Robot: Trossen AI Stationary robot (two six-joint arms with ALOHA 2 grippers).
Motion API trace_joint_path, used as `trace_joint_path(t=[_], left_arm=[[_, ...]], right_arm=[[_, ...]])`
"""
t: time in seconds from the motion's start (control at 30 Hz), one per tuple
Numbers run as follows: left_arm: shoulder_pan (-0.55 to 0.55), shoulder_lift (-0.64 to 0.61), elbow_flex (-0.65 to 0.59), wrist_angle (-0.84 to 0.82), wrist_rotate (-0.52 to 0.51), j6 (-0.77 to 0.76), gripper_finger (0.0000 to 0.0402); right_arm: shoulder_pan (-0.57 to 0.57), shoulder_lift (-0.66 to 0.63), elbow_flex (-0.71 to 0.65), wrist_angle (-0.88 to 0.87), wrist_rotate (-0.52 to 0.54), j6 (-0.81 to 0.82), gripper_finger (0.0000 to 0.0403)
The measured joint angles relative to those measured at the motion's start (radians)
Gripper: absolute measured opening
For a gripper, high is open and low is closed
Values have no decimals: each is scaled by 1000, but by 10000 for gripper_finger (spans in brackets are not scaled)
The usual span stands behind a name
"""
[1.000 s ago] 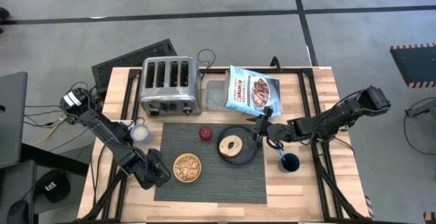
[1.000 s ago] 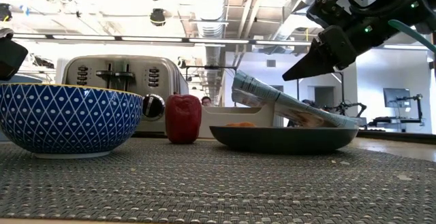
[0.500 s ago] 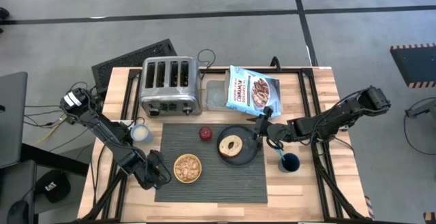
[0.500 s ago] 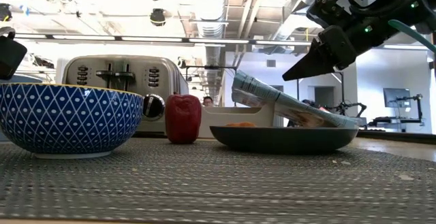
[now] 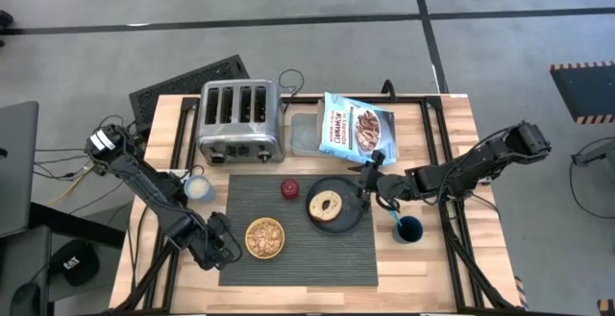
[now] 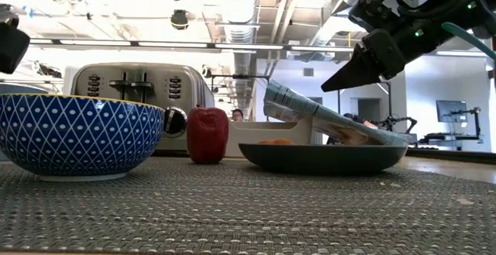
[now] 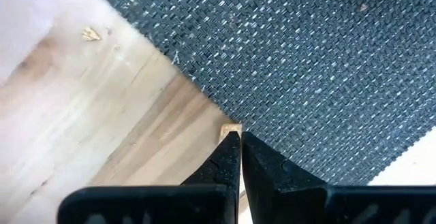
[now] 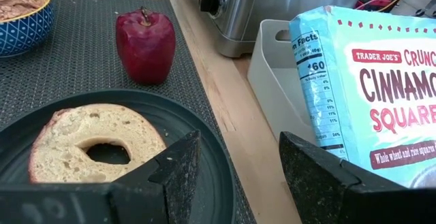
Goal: Arrange a breakfast setting
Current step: Put the piece of cereal into the yellow patterned bowl
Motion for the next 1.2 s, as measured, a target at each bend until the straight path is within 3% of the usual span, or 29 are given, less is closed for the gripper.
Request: trace_joint_path(t=[0.43,0.77,0.87,1.2], left_arm=[[0,-1,40,-22,7,-13,7],[-14,-2,15,-3,-27,87,134],[-31,-2,14,11,-43,122,156],[-97,67,14,8,-114,139,146]], right_arm=[[0,0,0,0,0,2,228],[0,0,0,0,-1,2,228],[0,0,0,-1,-2,2,228],[-6,0,0,-1,-2,0,228]])
